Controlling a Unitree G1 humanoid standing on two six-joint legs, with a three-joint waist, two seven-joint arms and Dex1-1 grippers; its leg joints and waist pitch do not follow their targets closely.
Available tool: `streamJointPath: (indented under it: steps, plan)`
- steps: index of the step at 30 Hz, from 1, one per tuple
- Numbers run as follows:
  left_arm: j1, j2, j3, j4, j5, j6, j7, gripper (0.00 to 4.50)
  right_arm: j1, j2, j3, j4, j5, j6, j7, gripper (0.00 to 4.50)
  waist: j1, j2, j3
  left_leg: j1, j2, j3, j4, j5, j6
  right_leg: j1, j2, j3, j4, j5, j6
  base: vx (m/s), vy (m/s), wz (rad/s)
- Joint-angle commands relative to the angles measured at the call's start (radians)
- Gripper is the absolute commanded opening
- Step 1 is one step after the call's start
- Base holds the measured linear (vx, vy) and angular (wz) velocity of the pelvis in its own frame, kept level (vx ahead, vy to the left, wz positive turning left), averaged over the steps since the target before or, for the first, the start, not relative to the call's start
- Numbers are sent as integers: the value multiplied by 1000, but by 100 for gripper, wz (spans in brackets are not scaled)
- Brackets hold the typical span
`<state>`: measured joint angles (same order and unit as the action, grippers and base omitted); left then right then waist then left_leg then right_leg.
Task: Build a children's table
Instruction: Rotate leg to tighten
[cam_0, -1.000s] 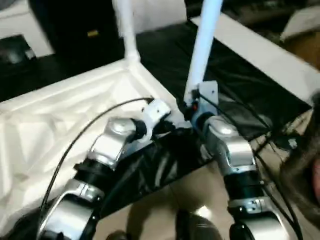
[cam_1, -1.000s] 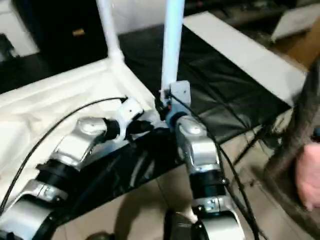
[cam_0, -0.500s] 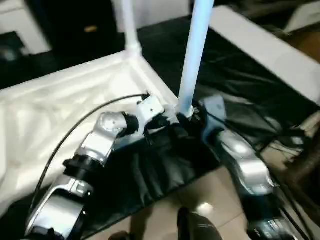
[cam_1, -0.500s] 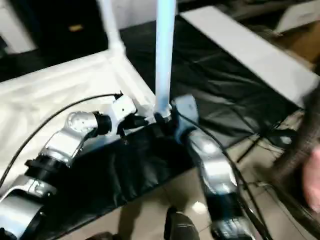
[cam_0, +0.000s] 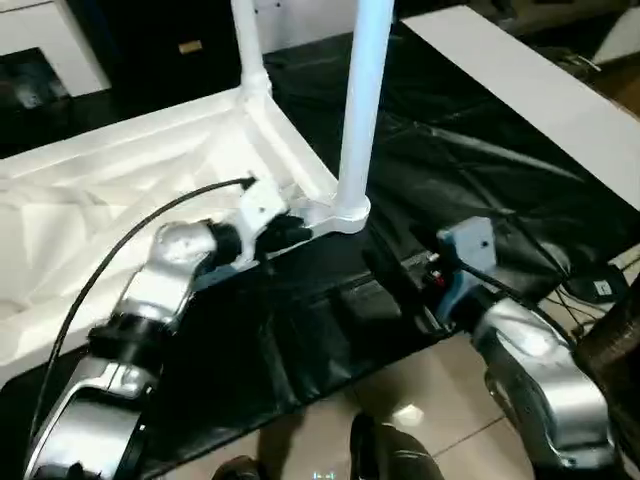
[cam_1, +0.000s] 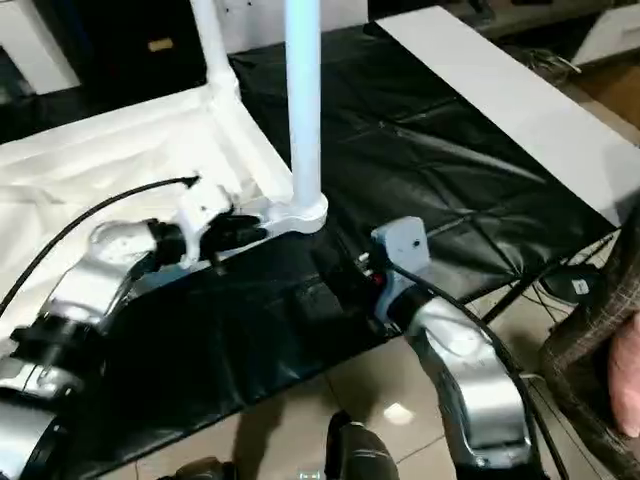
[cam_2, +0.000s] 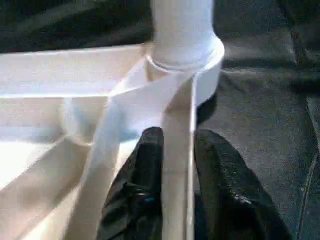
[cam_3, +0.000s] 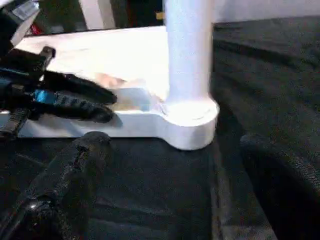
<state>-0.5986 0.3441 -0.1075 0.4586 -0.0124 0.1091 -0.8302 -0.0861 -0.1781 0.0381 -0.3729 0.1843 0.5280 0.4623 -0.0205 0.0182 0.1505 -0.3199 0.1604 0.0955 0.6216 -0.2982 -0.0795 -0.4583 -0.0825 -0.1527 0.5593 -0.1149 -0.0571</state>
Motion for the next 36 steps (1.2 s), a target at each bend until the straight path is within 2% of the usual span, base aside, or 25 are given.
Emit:
streamJointPath:
  steps: [1,5,6,10,11,12,13,14,15,16,17,18,19,20,21,22,23,24,25,26,28,29,30,32,36]
  plan:
    - [31,7,71,-80,-36,62,61,139,36,-4,20,-62,18,70,-9,450,12,-5,-93,-29,17,13,-63,172,145,102,-53,53,-85,-474,-13,0,0,0]
    - [87,1,146,-206,-83,141,127,139,67,-6,61,-88,9,61,-8,450,12,3,-93,-30,23,11,-66,133,112,105,-54,46,-89,-484,-6,0,0,0]
    - [118,-12,173,-272,-101,151,158,139,71,-17,88,-89,-12,51,-7,450,25,-12,-89,-95,19,-40,-75,120,128,156,-88,13,-47,-438,-23,0,0,0]
    - [265,-127,246,-556,-129,253,325,139,70,-22,141,-74,-46,14,-5,450,11,33,-93,-101,31,-122,-56,277,115,150,-86,-27,-41,-264,-61,-12,-34,45]
    - [265,-127,246,-556,-129,253,325,139,70,-22,141,-74,-46,14,-5,450,6,39,-94,-97,45,-141,-63,263,95,153,-77,-30,-28,-266,-65,4,-41,50]
    - [361,-206,255,-702,-110,310,425,139,63,-26,154,-77,-26,39,11,450,2,45,-88,-79,82,-199,-100,207,78,148,-50,-14,13,-313,-73,13,-81,54]
    - [361,-206,255,-702,-110,310,425,139,63,-26,154,-77,-26,39,11,450,3,54,-68,-40,108,-259,-142,108,96,112,-16,13,59,-362,-105,27,-111,72]
    - [401,-251,265,-762,-125,351,473,139,59,-23,157,-77,-20,52,10,450,2,45,-66,-27,108,-274,-144,56,119,97,-9,32,74,-381,-126,27,-111,72]
    - [431,-285,268,-807,-105,383,516,139,52,-19,161,-72,-18,50,11,450,17,22,-58,-54,48,-243,-98,18,129,104,-47,83,26,-356,-222,29,-187,93]
    - [453,-302,265,-843,-96,408,550,139,47,-15,164,-68,-18,47,6,450,44,-23,-59,-26,-65,-111,49,-7,32,62,-113,62,-135,-776,-88,1,-207,94]
    - [472,-315,257,-866,-80,419,576,139,38,-2,161,-57,-20,45,-9,450,46,-21,-65,-14,-70,-53,78,-12,30,65,-140,58,-145,-914,-37,1,-207,94]
    - [488,-319,244,-878,-53,417,596,139,27,9,160,-44,-25,40,-24,450,57,-36,-68,-52,-49,-17,112,13,40,91,-170,36,-146,-975,131,-13,-171,69]
    - [504,-315,228,-882,-22,417,619,139,6,21,163,-9,-43,26,-40,450,72,-46,-79,-69,-40,-1,95,-21,87,119,-201,68,-130,-847,239,-24,-117,65]
    - [506,-313,226,-877,-6,417,630,139,-2,23,164,2,-45,19,-39,450,78,-48,-89,-79,-28,-10,96,-35,100,146,-237,91,-111,-768,242,-24,-117,65]
    - [507,-312,226,-876,1,419,635,139,-5,23,165,8,-48,13,-39,450,95,-31,-97,-90,12,-41,92,-20,109,178,-306,122,-102,-622,152,-44,-67,79]
    - [512,-310,229,-878,29,440,664,139,-24,14,179,40,-75,-42,-35,450,101,-22,-92,-87,41,-58,86,7,106,193,-321,101,-110,-503,3,-69,-49,74]
    - [513,-310,229,-880,31,444,668,139,-25,12,180,42,-75,-44,-33,450,105,-15,-93,-78,48,-56,76,38,105,191,-301,73,-111,-458,-58,-69,-49,74]
    - [521,-315,236,-893,42,470,697,139,-28,4,182,58,-73,-61,-22,450,101,-4,-88,-74,51,-50,31,124,139,188,-220,-4,-98,-408,-93,-77,-13,64]
    - [521,-315,236,-893,42,470,697,139,-28,4,182,58,-73,-61,-22,450,87,31,-79,-44,93,-86,-51,93,183,159,-96,-66,-46,-395,-49,-63,22,59]
    - [531,-313,247,-909,41,490,711,139,-17,10,166,58,-57,-68,-27,450,59,48,-87,-17,132,-146,-93,-27,231,122,-17,-28,75,-285,-18,-63,22,59]
    - [546,-307,252,-928,48,486,723,139,-10,4,161,56,-49,-49,-27,450,59,32,-75,-10,87,-154,-98,-175,229,74,-11,37,101,-196,-60,-6,24,73]
    - [556,-307,263,-936,37,483,723,139,-7,7,154,61,-58,-47,-45,450,51,18,-84,17,116,-101,-65,-183,183,60,-37,81,67,-172,-57,8,12,79]
    - [561,-301,274,-939,36,484,725,139,-5,16,142,66,-58,-49,-62,450,65,11,-74,-19,78,-74,-47,-203,101,100,-102,129,2,-226,-119,-7,-37,49]
    - [557,-284,298,-935,37,495,729,167,-5,21,134,67,-51,-13,-73,450,78,-9,-86,-36,62,-47,-55,-178,44,137,-126,137,-26,-480,-120,-51,-40,0]
    - [522,-253,334,-910,43,514,741,187,-3,7,149,70,-36,-29,-29,450,67,-4,-87,-34,63,-38,-69,-213,43,128,-111,128,-54,-601,-74,-49,-24,-3]
